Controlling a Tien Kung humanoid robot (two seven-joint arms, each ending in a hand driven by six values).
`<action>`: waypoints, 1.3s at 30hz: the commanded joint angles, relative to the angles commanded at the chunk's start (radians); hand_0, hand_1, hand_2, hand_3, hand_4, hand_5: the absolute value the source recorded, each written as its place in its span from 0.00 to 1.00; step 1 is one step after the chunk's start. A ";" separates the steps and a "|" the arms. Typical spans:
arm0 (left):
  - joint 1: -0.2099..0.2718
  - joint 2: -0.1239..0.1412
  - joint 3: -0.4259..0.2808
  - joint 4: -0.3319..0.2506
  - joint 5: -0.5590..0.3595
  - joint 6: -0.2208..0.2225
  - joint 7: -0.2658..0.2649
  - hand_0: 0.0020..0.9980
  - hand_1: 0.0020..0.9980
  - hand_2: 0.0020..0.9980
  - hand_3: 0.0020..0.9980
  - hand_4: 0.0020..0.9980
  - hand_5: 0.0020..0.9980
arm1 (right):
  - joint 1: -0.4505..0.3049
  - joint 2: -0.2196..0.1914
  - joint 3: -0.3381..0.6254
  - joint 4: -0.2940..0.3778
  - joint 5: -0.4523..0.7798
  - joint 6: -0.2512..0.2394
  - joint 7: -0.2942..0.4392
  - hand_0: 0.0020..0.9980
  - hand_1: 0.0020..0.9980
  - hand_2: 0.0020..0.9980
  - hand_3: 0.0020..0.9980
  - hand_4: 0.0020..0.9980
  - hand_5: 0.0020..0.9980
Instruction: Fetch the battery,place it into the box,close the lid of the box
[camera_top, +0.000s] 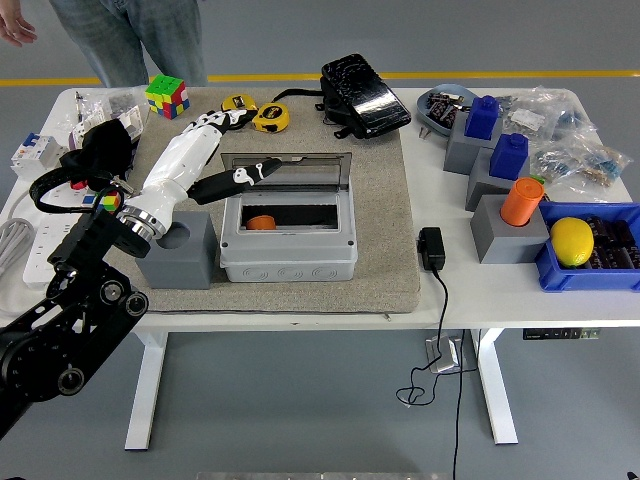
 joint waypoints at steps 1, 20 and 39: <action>-0.002 0.002 0.004 0.001 0.006 0.000 0.003 1.00 0.99 0.92 0.89 1.00 1.00 | 0.000 0.000 0.000 0.000 0.001 0.000 0.000 0.85 0.85 0.81 0.86 1.00 1.00; -0.007 0.011 0.082 -0.011 0.023 -0.015 0.042 1.00 1.00 0.92 0.87 1.00 1.00 | 0.003 -0.006 0.004 0.000 -0.006 -0.001 0.001 0.85 0.85 0.81 0.86 1.00 1.00; -0.034 0.020 0.134 -0.001 0.023 -0.013 0.051 1.00 1.00 0.91 0.87 1.00 1.00 | -0.001 -0.013 0.000 0.000 -0.006 -0.001 -0.003 0.85 0.85 0.81 0.86 1.00 1.00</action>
